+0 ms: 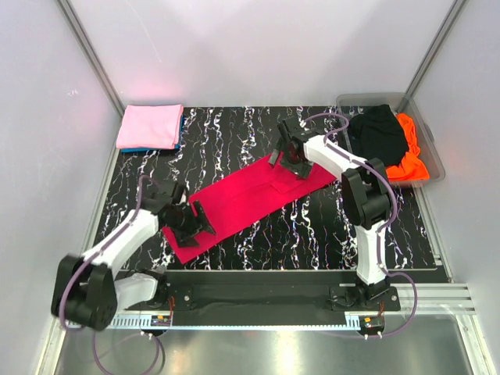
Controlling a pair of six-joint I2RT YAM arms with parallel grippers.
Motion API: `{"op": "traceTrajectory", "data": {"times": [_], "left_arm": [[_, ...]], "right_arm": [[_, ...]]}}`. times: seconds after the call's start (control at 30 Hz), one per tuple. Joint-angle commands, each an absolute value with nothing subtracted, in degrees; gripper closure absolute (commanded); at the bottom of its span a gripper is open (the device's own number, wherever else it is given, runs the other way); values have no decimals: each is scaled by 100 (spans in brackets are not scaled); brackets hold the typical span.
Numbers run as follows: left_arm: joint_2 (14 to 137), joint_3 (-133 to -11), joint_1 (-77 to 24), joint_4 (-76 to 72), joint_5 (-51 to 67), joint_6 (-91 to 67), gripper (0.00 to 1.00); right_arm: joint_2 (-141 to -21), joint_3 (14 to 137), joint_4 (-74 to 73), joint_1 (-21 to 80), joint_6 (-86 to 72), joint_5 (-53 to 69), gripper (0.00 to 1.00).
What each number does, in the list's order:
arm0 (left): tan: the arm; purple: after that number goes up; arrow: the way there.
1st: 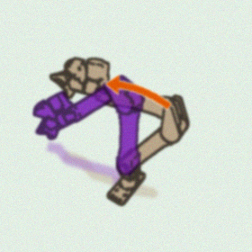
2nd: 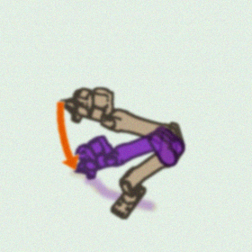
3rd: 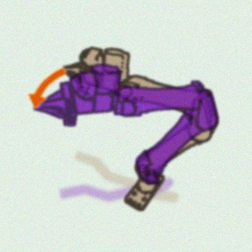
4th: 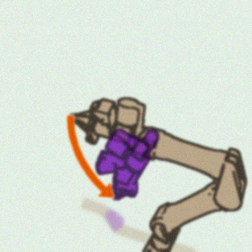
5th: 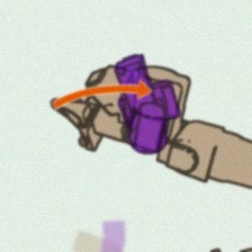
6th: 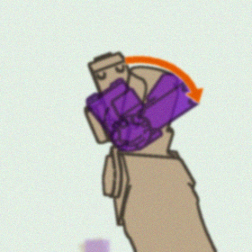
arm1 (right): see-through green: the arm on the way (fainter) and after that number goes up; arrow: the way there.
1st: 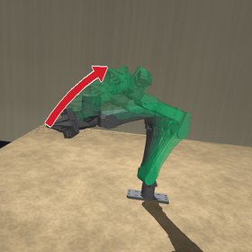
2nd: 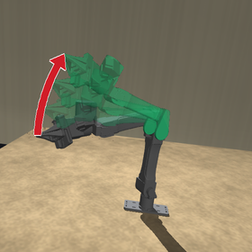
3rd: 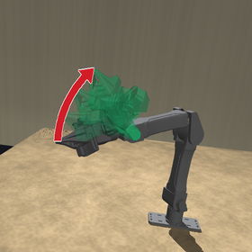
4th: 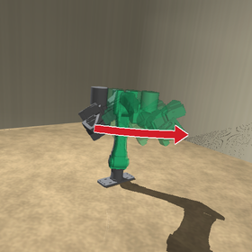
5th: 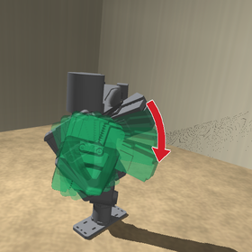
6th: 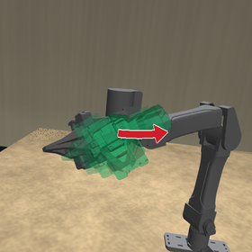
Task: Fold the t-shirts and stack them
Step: Fold the tshirt
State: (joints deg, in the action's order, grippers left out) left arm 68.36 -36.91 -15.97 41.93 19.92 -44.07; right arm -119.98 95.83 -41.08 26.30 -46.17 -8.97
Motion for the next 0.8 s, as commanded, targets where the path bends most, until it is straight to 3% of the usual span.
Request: {"op": "traceTrajectory", "data": {"times": [0.0,0.27,0.37,0.77], "left_arm": [[6180,-3902,-1617,4288,1846,-4589,27],[6538,-5113,-1626,4658,1574,-3588,19],[7135,-5631,-1635,4755,1372,-3262,7],[9594,-6925,-1705,4922,361,-2295,1]], "right_arm": [[-11812,9589,-4078,2760,-4816,-1178,0],[-12391,9870,-4175,2768,-4835,-1537,0],[-12725,10159,-4227,2786,-4624,-1739,0],[-14727,13207,-4702,2769,-2456,-2232,0]]}}
